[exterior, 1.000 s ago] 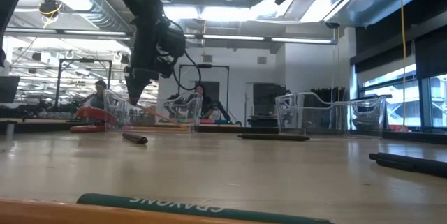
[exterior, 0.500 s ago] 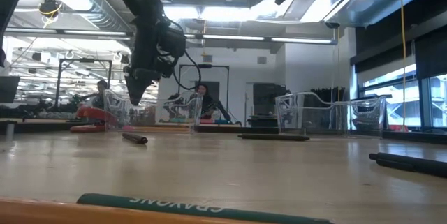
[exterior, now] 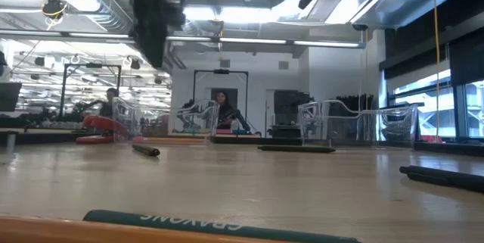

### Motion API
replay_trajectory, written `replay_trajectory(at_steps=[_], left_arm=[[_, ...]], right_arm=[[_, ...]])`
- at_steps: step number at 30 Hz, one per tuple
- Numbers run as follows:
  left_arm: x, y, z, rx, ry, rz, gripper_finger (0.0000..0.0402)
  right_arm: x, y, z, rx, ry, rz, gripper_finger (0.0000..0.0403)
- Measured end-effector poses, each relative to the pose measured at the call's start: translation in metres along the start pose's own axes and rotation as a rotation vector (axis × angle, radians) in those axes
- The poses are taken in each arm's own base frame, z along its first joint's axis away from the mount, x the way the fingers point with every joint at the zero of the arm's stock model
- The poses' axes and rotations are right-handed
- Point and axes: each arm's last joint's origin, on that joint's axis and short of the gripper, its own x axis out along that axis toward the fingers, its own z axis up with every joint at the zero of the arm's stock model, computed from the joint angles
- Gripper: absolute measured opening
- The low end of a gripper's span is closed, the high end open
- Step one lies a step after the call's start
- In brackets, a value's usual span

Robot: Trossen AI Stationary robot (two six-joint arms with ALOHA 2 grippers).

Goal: Sort crayons/erasers/pens/pencils in bins
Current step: Put the top right black pen into the top right transparent bin

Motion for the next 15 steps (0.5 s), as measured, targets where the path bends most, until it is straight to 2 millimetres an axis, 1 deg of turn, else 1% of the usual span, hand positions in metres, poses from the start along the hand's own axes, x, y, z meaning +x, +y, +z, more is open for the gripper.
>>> replay_trajectory(at_steps=[5,7,11,15], left_arm=[[-0.042,-0.026,-0.021,0.056,-0.141,-0.09,0.011],[-0.056,-0.036,-0.031,0.079,-0.182,-0.133,0.011],[-0.077,-0.053,-0.049,0.107,-0.237,-0.22,0.011],[-0.089,-0.068,-0.062,0.133,-0.258,-0.277,0.011]], right_arm=[[0.02,0.007,-0.011,-0.053,0.062,0.089,0.0012],[0.026,0.009,-0.013,-0.054,0.056,0.108,0.0008],[0.035,0.012,-0.013,-0.04,0.025,0.126,0.0008],[0.039,0.016,-0.013,-0.036,0.001,0.181,0.0027]])
